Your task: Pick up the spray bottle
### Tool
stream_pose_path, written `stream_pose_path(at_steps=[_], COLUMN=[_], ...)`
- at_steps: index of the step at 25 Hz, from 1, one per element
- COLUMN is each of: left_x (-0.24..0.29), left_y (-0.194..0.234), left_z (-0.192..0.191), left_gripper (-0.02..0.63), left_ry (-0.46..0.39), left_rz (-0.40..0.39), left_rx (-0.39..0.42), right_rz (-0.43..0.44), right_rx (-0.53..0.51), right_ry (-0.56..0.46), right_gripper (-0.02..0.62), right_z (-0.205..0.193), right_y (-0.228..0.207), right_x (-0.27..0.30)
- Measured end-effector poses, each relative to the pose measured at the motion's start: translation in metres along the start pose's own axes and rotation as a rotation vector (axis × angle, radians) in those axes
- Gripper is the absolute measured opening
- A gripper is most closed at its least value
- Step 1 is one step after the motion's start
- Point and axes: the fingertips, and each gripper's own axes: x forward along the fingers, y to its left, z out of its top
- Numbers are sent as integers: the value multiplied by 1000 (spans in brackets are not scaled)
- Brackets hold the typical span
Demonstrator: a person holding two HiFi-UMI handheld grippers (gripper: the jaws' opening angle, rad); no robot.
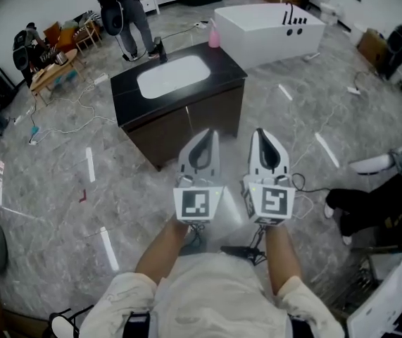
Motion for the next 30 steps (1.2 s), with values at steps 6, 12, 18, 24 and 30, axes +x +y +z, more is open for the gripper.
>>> stream_pose_path(at_steps=[6, 12, 18, 24, 30], left_x=[32, 67, 104, 138, 168], left_y=[18, 63, 107, 144, 171], left_z=[-16, -33, -42, -57, -72], left_gripper=[3, 2, 2, 2, 2], left_ry=[16, 17, 17, 9, 18], left_rz=[-20, -21, -37, -47, -73], left_rx=[8, -11, 10, -34, -52], right_rz=[-30, -35, -36, -50, -72], right_rx=[-9, -15, -38, -57, -71], right_ry=[53, 64, 37, 50, 44], right_gripper=[5, 5, 5, 5, 5], right_z=[-24, -41, -36, -50, -56], right_y=[-6, 7, 28, 39, 43], right_x=[30, 83, 141, 191, 231])
